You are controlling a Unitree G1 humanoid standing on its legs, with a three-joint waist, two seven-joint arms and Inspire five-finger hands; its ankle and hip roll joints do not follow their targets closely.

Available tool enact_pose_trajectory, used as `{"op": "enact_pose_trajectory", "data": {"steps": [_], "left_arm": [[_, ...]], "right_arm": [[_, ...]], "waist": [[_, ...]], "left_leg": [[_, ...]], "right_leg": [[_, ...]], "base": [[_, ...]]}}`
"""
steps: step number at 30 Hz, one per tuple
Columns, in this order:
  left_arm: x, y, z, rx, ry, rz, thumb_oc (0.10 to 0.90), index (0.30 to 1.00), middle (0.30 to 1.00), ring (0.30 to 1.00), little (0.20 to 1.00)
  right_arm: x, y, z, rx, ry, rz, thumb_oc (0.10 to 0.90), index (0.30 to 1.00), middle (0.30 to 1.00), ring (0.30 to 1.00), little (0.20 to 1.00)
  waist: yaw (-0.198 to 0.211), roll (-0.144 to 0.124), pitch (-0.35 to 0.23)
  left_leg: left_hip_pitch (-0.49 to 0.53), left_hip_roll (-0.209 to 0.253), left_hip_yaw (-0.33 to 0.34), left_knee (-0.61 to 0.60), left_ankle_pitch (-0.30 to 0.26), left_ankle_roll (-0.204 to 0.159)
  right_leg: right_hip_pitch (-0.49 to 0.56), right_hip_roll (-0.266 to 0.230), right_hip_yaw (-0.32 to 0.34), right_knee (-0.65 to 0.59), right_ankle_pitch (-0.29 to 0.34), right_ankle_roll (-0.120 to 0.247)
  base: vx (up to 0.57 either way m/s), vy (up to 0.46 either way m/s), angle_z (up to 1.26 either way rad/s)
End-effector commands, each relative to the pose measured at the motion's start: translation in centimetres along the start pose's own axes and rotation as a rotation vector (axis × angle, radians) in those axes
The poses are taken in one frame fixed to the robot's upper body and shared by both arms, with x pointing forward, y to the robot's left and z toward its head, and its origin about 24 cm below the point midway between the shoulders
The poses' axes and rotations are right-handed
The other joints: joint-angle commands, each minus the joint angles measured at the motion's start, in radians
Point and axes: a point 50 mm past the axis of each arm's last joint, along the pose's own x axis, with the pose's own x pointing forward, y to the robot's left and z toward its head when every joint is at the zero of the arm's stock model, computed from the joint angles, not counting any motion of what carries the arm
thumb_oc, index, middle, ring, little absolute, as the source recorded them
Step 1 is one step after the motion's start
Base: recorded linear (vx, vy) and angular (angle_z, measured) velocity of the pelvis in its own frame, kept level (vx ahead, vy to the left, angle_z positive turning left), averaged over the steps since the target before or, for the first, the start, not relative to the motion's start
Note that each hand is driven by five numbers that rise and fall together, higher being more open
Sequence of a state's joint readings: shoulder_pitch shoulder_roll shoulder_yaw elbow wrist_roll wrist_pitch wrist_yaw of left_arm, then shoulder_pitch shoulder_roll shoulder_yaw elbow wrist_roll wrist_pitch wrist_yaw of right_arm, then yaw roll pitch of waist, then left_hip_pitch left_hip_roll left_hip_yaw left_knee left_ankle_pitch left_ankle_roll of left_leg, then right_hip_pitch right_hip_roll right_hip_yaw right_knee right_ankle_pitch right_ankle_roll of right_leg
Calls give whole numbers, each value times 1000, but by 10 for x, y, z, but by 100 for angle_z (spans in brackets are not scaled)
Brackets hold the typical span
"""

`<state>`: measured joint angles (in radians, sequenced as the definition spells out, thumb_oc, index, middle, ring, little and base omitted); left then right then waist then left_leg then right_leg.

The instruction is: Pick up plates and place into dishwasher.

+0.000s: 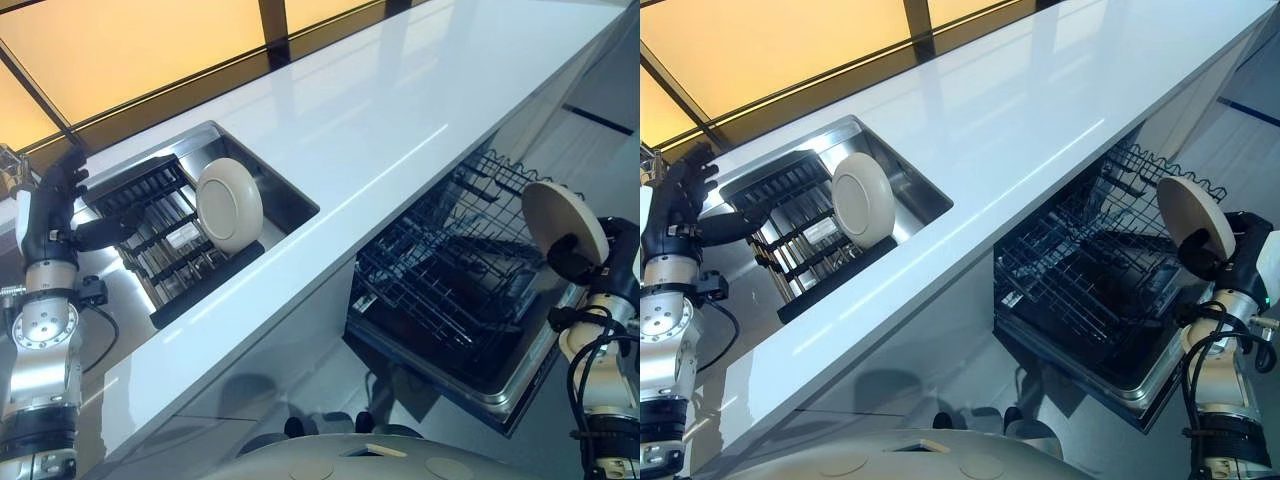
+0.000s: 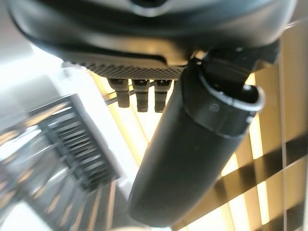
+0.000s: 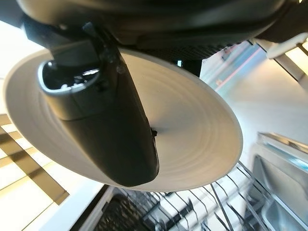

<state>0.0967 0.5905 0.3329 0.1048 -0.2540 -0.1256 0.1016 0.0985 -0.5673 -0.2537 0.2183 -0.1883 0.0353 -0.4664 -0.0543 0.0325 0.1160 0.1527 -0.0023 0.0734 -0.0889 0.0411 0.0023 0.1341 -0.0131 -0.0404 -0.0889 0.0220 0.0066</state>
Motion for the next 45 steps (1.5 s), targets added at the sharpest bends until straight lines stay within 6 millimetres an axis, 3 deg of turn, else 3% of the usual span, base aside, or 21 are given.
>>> {"op": "enact_pose_trajectory", "data": {"steps": [1, 6, 18, 25, 29, 35, 42, 43, 44, 45], "left_arm": [[11, 11, 25, 46, -135, 15, 800, 900, 900, 900, 900], [7, 6, 19, 9, -110, 18, 800, 900, 900, 900, 900], [7, -6, 17, -1, -88, -7, 800, 900, 900, 900, 900], [15, -15, 23, 12, -93, -53, 800, 900, 900, 900, 900], [19, -19, 28, 16, -100, -81, 800, 900, 900, 900, 900], [23, -25, 34, 24, -104, -121, 800, 900, 900, 900, 900], [25, -29, 37, 26, -106, -149, 800, 900, 900, 900, 900], [26, -29, 38, 25, -108, -152, 800, 900, 900, 900, 900], [26, -30, 39, 25, -111, -154, 800, 900, 900, 900, 900], [27, -31, 40, 21, -114, -162, 800, 900, 900, 900, 900]], "right_arm": [[17, -7, 31, -27, -176, -6, 100, 300, 300, 300, 200], [11, 12, 20, -37, -117, 88, 100, 300, 300, 300, 200], [11, 44, 19, -107, -69, 278, 100, 300, 300, 300, 200], [29, 46, 7, -190, 29, 265, 100, 300, 300, 300, 200], [39, 39, -10, -239, 147, 272, 100, 300, 300, 300, 200], [40, 31, -47, -355, 362, 309, 100, 300, 300, 300, 200], [39, 27, -59, -391, 431, 341, 100, 300, 300, 300, 200], [40, 27, -59, -397, 438, 357, 734, 844, 844, 844, 834], [40, 27, -59, -401, 440, 364, 734, 844, 844, 844, 834], [42, 27, -58, -406, 436, 373, 800, 900, 900, 900, 900]], "waist": [[17, -35, -82], [28, -39, -73], [69, -41, -62], [99, -39, -58], [123, -35, -54], [151, -30, -45], [164, -22, -34], [164, -21, -31], [165, -21, -29], [165, -20, -26]], "left_leg": [[-20, -57, -21, 2, -46, 12], [-19, -55, -26, 2, -44, 12], [-22, -54, -49, 4, -39, 7], [-21, -56, -63, 5, -39, 6], [-22, -57, -75, 5, -36, 1], [-24, -59, -93, 3, -30, 0], [-20, -62, -109, 3, -34, 0], [-19, -62, -110, 3, -33, 0], [-25, -63, -110, 2, -23, 0], [-23, -63, -112, 2, -22, -1]], "right_leg": [[-37, 7, -30, 64, -15, 66], [-34, 7, -40, 68, -18, 63], [-25, 1, -72, 73, -24, 59], [-15, -3, -95, 67, -24, 57], [-6, -4, -115, 59, -22, 57], [4, -5, -132, 54, -24, 53], [14, -6, -141, 53, -31, 54], [15, -7, -142, 52, -30, 54], [9, -8, -143, 53, -21, 54], [11, -8, -144, 52, -20, 55]], "base": [[0, 0, 0], [0, 0, 0], [8, -13, 3], [46, -41, 10], [69, -43, 8], [40, -40, 16], [27, -27, 9], [-13, -13, 6], [-50, -1, 7], [-47, 5, 5]]}}
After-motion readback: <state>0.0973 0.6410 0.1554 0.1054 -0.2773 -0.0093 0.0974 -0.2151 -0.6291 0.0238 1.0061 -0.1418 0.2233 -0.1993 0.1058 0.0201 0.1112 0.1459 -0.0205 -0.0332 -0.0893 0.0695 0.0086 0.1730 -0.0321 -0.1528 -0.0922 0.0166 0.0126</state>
